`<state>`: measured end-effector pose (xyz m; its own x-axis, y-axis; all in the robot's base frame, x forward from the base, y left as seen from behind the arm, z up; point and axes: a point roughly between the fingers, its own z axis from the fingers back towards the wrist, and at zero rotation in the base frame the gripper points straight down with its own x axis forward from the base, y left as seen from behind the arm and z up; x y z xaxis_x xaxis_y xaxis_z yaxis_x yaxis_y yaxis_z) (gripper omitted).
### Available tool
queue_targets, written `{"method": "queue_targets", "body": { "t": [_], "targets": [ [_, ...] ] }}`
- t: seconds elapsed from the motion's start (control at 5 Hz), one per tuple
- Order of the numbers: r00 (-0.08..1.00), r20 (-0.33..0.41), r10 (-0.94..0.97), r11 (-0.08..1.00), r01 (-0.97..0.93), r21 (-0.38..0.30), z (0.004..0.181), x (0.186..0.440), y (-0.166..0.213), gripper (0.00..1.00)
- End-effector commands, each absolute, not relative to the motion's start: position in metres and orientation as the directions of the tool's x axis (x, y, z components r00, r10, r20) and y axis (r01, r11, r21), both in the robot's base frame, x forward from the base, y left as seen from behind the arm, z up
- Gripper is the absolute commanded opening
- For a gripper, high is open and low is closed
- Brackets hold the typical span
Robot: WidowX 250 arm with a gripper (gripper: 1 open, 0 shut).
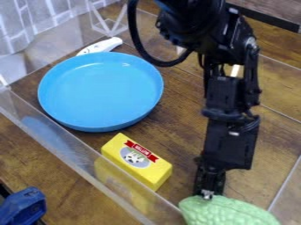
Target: Put the green object in the blue tray
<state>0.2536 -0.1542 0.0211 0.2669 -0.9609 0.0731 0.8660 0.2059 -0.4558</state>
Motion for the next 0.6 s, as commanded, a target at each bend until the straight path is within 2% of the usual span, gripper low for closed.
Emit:
{"method": "queue_targets", "body": {
  "t": [0.0, 0.4],
  "targets": [
    [0.27, 0.101, -0.958, 0.205, 0.885, -0.419, 0.0371, 0.2617, -0.1508, 0.0],
    [0.261, 0.091, -0.961, 0.2, 0.884, -0.422, 0.0392, 0.2638, -0.1472, 0.0]
  ]
}}
